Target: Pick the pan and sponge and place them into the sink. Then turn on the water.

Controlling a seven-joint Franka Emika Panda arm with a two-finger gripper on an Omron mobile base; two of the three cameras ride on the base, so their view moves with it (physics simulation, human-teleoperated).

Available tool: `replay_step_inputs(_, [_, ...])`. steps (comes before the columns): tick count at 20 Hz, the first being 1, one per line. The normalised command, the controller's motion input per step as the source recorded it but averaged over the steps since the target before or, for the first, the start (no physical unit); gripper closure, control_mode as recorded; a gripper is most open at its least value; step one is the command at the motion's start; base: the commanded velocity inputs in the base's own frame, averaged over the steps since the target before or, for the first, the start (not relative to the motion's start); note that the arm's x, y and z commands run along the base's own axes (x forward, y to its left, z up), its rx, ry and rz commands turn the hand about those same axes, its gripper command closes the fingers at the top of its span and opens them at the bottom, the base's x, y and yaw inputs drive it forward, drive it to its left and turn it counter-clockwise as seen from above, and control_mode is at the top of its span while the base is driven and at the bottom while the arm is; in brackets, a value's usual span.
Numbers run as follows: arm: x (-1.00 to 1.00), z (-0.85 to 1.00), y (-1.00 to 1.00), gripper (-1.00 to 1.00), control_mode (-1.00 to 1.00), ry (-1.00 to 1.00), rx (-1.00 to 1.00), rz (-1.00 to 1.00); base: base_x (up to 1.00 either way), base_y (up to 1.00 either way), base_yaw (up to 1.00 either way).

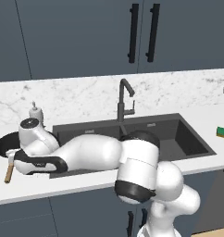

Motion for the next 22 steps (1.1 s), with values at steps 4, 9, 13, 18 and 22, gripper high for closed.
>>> replay_step_inputs(4, [0.01,-0.04,0.47,-1.00,-1.00,0.00,0.00,0.01,0.00,0.00,0.00])
replay_step_inputs(9, [0.05,-0.30,0.34,-1.00,-1.00,0.00,0.00,0.01,0.00,0.00,0.00])
replay_step_inputs(13, [0.01,-0.64,0.18,-1.00,-1.00,0.00,0.00,0.00,0.00,0.00,0.00])
replay_step_inputs(18, [0.14,-0.42,0.26,-1.00,-1.00,0.00,0.00,0.00,0.00,0.00,0.00])
replay_step_inputs(22, [0.11,-0.21,0.29,-1.00,-1.00,-0.02,0.00,0.00,0.00,0.00,0.00])
